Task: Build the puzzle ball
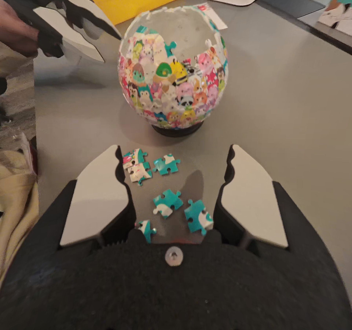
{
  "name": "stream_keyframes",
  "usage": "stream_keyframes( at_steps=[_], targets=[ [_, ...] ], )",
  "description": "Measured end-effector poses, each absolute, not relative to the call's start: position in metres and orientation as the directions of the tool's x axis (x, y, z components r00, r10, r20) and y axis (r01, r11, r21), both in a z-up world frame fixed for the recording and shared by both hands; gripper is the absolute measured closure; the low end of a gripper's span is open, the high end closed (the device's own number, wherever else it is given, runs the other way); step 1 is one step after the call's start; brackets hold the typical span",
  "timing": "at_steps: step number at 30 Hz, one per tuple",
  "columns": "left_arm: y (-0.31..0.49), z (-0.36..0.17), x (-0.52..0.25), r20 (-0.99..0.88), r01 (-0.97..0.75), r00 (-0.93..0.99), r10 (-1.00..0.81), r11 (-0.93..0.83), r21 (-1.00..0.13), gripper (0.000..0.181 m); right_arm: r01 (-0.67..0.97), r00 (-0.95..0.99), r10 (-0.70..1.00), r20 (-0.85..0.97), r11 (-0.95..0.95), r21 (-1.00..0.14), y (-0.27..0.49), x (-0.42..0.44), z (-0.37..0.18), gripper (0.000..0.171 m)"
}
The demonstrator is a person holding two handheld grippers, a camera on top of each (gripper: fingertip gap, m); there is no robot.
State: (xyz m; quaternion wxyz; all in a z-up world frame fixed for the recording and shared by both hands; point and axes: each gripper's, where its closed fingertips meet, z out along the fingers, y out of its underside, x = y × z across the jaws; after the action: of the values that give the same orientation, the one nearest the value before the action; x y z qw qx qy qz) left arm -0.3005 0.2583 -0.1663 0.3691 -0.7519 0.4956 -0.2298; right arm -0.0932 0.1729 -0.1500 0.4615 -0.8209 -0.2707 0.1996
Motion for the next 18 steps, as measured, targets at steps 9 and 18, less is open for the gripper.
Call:
stream_keyframes(
  at_steps=[9,18],
  targets=[
    [0.199,-0.167,-0.262,0.131,-0.525,0.28,-0.951,-0.266,-0.808,0.133,0.23,0.82,0.565,-0.091,-0.471,-0.852,0.099,-0.067,-0.17,0.105],
    [0.121,-0.167,-0.21,0.108,-0.566,0.088,-0.99,-0.139,-0.812,0.145,0.456,0.754,0.657,-0.013,-0.538,-0.709,0.064,-0.069,-0.205,0.126]
  ],
)
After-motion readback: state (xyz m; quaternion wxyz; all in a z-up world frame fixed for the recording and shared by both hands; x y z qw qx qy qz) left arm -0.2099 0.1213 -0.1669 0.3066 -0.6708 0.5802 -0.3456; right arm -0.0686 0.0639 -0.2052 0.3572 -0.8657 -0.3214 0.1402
